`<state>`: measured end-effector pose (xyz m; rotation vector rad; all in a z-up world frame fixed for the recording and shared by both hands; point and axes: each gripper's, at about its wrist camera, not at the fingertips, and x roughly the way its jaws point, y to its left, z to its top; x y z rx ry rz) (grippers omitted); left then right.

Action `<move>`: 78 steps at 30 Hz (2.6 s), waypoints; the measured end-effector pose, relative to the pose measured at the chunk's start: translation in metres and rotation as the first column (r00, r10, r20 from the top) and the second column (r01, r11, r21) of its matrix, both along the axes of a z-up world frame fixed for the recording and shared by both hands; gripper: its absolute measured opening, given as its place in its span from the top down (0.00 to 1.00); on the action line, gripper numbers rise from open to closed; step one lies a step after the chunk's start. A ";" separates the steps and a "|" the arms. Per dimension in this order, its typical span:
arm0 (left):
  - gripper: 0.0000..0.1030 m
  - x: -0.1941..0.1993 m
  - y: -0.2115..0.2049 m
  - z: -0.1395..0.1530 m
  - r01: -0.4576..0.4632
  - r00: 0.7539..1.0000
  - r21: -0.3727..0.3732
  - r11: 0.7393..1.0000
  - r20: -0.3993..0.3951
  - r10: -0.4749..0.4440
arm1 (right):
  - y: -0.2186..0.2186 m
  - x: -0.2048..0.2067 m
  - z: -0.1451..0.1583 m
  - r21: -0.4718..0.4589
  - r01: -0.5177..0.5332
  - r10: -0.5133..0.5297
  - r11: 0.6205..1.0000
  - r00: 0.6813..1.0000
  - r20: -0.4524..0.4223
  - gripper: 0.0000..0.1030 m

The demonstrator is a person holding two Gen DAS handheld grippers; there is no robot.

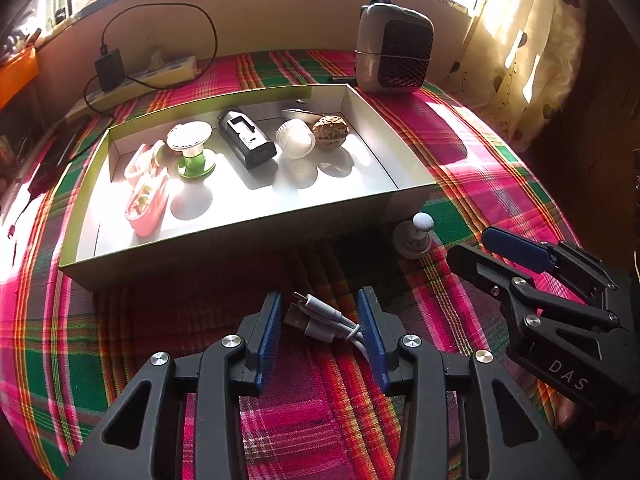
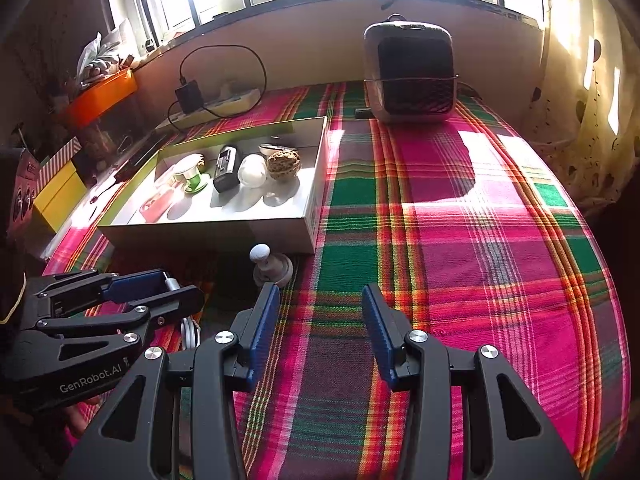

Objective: Organize objects
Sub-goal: 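Grasp the white USB cable with the left tool, then grasp the white knob on its round base with the right tool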

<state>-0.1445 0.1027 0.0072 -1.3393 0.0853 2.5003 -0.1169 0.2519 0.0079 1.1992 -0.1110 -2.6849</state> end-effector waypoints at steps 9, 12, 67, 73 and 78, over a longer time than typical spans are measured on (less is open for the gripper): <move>0.65 0.004 -0.012 0.001 0.024 1.000 -0.056 0.998 0.015 -0.023 | -0.007 -0.002 0.000 0.000 -0.021 0.021 1.000 1.000 0.002 0.57; 0.65 0.008 -0.019 0.001 0.029 0.999 -0.064 0.998 0.025 -0.027 | -0.009 -0.003 -0.001 0.001 -0.026 0.026 1.000 1.000 0.004 0.57; 0.84 0.017 -0.074 -0.004 -0.103 0.994 -0.025 0.994 -0.031 0.102 | -0.041 -0.024 -0.008 0.054 -0.051 0.048 0.997 0.998 0.046 0.57; 0.84 0.017 -0.077 -0.005 -0.095 0.995 -0.003 0.995 -0.039 0.095 | -0.046 -0.031 -0.009 0.096 -0.031 0.027 0.995 0.999 0.047 0.57; 0.84 0.018 -0.078 -0.005 -0.091 0.995 0.006 0.996 -0.044 0.091 | -0.047 -0.032 -0.009 0.116 -0.018 0.012 0.993 0.999 0.047 0.57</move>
